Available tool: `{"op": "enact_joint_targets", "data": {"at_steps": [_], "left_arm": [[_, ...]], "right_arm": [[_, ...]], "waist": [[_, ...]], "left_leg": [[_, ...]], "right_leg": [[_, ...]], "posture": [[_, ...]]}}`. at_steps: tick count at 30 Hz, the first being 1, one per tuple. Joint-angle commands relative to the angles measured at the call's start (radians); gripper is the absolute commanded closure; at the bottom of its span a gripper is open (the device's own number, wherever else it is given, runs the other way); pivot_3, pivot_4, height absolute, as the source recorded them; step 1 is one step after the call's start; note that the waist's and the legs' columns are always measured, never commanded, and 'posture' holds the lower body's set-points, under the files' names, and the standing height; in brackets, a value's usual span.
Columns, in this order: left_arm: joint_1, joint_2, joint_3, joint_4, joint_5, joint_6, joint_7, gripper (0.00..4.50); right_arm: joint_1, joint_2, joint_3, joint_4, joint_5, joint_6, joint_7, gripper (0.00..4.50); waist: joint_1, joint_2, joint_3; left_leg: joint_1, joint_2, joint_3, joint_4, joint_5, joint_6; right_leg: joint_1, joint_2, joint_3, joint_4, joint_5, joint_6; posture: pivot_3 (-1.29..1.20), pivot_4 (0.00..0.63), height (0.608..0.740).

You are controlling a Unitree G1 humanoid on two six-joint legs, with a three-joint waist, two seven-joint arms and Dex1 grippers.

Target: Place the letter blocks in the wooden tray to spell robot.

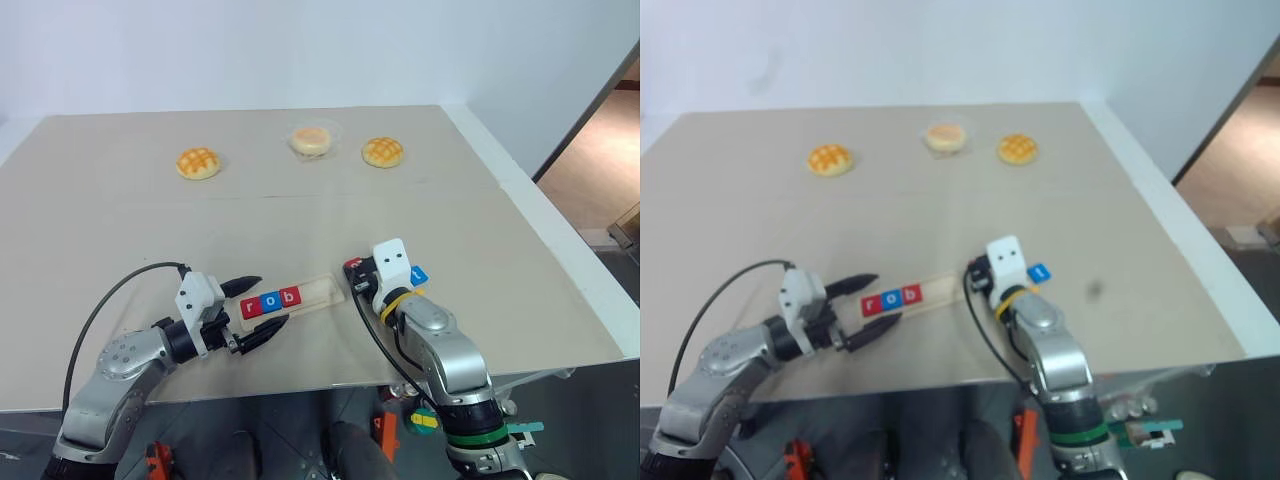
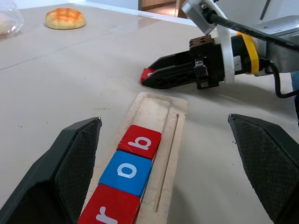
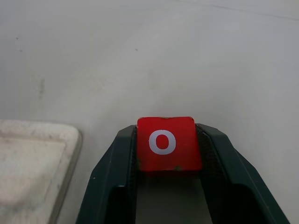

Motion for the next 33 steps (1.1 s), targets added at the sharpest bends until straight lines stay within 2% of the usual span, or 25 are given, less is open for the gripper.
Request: {"op": "enact_joint_targets", "data": {"at_steps": [1, 6, 15, 17, 23, 24, 26, 28, 30, 33], "left_arm": [[0.0, 0.013, 0.009, -0.013, 0.006, -0.025, -0.011, 0.0], [-0.008, 0.018, 0.01, -0.007, 0.01, -0.027, -0.022, 0.0], [-0.015, 0.039, 0.009, -0.001, 0.007, -0.02, -0.044, 0.0], [-0.015, 0.043, 0.011, 0.0, 0.005, -0.018, -0.044, 0.0], [-0.022, 0.047, 0.008, 0.0, 0.006, -0.018, -0.046, 0.0], [-0.022, 0.049, 0.005, -0.002, 0.008, -0.021, -0.051, 0.0], [-0.023, 0.054, -0.005, -0.005, 0.008, -0.026, -0.069, 0.0], [-0.027, 0.06, -0.017, -0.01, 0.001, -0.025, -0.094, 0.0], [-0.04, 0.065, -0.03, -0.009, 0.0, -0.027, -0.117, 0.0], [-0.072, 0.063, -0.044, 0.007, 0.01, -0.034, -0.134, 0.0]], "right_arm": [[0.087, -0.018, -0.012, -0.21, 0.016, 0.1, -0.011, 3.27], [0.15, 0.005, -0.007, -0.356, 0.031, 0.22, -0.05, 3.27], [0.174, 0.073, -0.012, -0.417, 0.042, 0.32, -0.114, 3.27], [0.17, 0.07, -0.006, -0.43, 0.043, 0.343, -0.117, 2.22], [0.133, 0.045, -0.018, -0.478, 0.043, 0.375, -0.124, 0.13], [0.118, 0.032, -0.029, -0.491, 0.048, 0.389, -0.116, 0.05], [0.065, -0.013, -0.079, -0.499, 0.077, 0.414, -0.071, 0.05], [0.002, -0.104, -0.139, -0.467, 0.147, 0.415, 0.042, 0.05], [-0.039, -0.239, -0.173, -0.357, 0.211, 0.314, 0.221, 0.05], [-0.071, -0.428, -0.156, -0.132, 0.251, 0.066, 0.507, 0.05]], "waist": [[0.001, 0.0, 0.0], [-0.003, 0.0, 0.0], [-0.002, 0.0, 0.0], [-0.002, 0.0, 0.0], [-0.003, 0.0, 0.0], [-0.002, 0.0, 0.0], [-0.002, 0.0, 0.0], [-0.002, 0.0, 0.0], [-0.002, -0.001, 0.0], [-0.002, -0.001, 0.001]], "left_leg": [[0.0, 0.0, -0.001, 0.0, 0.0, -0.001], [0.0, 0.0, -0.001, 0.0, -0.001, -0.001], [0.0, 0.0, -0.001, 0.001, -0.001, -0.001], [0.0, 0.0, -0.001, 0.0, -0.001, -0.001], [-0.001, 0.0, -0.002, 0.0, -0.001, -0.001], [-0.001, 0.0, -0.002, 0.0, -0.001, -0.001], [-0.001, 0.0, -0.002, 0.0, -0.001, -0.001], [-0.001, -0.001, -0.001, 0.001, -0.001, -0.001], [-0.001, -0.001, -0.001, 0.001, -0.001, -0.001], [-0.001, -0.001, -0.001, 0.001, -0.001, -0.001]], "right_leg": [[0.0, 0.0, -0.001, 0.0, -0.001, 0.0], [0.0, 0.0, 0.0, 0.0, -0.001, -0.001], [0.0, 0.0, 0.0, 0.0, -0.003, -0.005], [0.0, 0.0, 0.0, -0.001, -0.003, -0.004], [0.0, 0.0, -0.001, -0.001, -0.003, -0.004], [0.0, 0.0, -0.001, -0.001, -0.003, -0.004], [0.0, 0.0, -0.001, -0.001, -0.003, -0.004], [0.0, 0.0, 0.0, -0.001, -0.003, -0.004], [0.0, -0.001, 0.0, -0.001, -0.003, -0.004], [0.001, -0.001, -0.001, -0.004, -0.003, -0.004]], "posture": [[0.0, 0.15, 0.739], [0.0, 0.15, 0.739], [0.0, 0.15, 0.739], [0.0, 0.15, 0.739], [0.0, 0.15, 0.739], [0.0, 0.15, 0.739], [0.0, 0.15, 0.739], [0.0, 0.15, 0.739], [0.0, 0.15, 0.739], [0.0, 0.15, 0.739]]}}
